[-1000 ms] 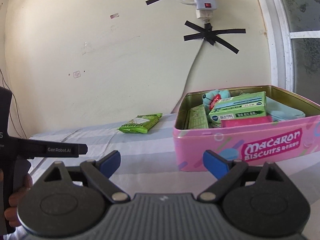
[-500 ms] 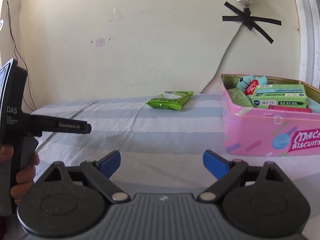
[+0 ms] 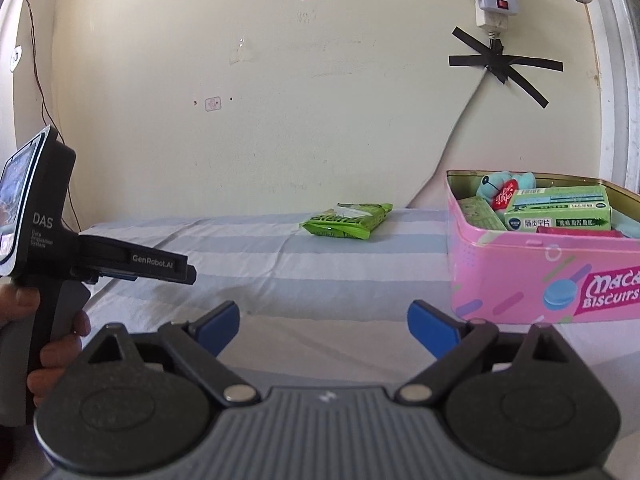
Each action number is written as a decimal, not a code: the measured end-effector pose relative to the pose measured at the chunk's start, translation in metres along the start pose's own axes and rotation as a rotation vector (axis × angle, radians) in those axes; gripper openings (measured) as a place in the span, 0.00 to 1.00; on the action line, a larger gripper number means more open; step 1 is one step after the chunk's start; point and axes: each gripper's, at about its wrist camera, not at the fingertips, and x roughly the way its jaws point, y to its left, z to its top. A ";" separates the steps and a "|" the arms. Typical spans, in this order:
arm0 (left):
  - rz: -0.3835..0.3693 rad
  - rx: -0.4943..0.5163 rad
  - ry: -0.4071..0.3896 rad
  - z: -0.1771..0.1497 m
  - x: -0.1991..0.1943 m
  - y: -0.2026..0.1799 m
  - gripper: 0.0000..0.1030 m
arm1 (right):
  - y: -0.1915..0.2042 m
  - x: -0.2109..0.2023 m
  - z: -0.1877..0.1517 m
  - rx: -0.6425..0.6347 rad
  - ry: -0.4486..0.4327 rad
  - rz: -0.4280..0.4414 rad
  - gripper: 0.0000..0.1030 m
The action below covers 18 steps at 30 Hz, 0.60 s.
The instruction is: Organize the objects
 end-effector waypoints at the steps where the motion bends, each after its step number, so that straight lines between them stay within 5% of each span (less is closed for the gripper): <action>1: 0.002 0.006 -0.004 0.000 0.000 -0.001 0.76 | 0.000 0.000 0.000 0.003 0.000 0.002 0.92; 18: -0.001 0.038 -0.005 0.000 0.003 -0.004 0.83 | -0.008 -0.002 0.000 0.056 -0.020 0.032 0.93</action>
